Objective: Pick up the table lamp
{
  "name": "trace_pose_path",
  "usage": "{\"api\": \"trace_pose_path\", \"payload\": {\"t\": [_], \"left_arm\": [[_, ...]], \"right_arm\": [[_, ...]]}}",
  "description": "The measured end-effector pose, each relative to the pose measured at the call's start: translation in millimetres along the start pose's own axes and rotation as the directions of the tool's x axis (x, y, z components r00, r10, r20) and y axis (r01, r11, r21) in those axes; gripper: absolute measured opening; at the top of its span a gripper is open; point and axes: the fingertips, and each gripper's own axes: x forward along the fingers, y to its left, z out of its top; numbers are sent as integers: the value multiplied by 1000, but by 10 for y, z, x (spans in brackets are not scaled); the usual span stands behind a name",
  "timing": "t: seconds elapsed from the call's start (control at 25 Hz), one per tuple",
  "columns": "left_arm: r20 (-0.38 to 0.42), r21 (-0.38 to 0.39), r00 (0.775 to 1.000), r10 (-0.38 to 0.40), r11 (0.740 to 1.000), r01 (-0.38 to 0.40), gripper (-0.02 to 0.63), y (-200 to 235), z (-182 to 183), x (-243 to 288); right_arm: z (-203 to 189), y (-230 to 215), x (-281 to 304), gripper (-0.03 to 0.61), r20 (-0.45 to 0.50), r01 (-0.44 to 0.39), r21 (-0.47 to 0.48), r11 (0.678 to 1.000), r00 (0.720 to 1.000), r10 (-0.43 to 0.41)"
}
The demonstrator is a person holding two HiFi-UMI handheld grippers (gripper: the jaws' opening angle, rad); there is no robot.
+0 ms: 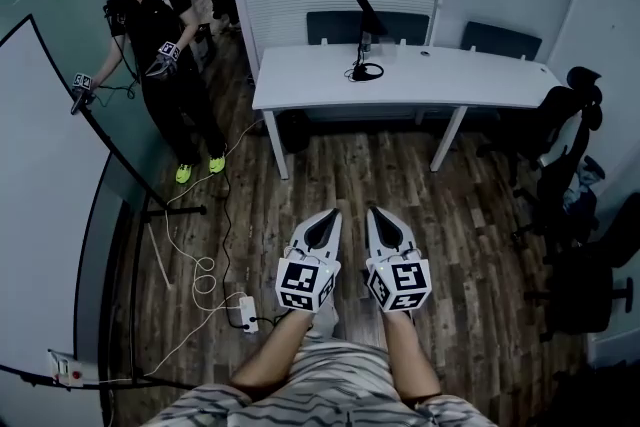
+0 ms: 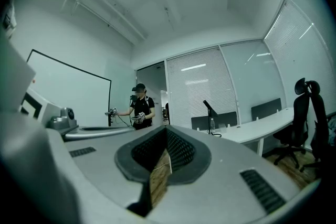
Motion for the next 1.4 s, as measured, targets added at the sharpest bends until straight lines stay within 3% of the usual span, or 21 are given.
{"api": "trace_pose_path", "payload": {"t": [0.44, 0.68, 1.04, 1.4], "left_arm": [[-4, -15, 1000, -3, 1000, 3, 8, 350, -212, 848], [-11, -7, 1000, 0, 1000, 0, 8, 827, -232, 1490], [-3, 8, 1000, -1, 1000, 1, 8, 1616, 50, 2473], [4, 9, 1000, -7, 1000, 7, 8, 2247, 171, 3134]], "right_arm": [[-192, -524, 713, 11, -16, 5, -7, 1000, 1000, -5], [-176, -879, 1443, 11, -10, 30, 5, 1000, 1000, -30], [72, -1270, 2649, 11, 0, 32, 7, 999, 999, -32], [154, -1515, 3513, 11, 2, 51, 0, 999, 999, -51]]}}
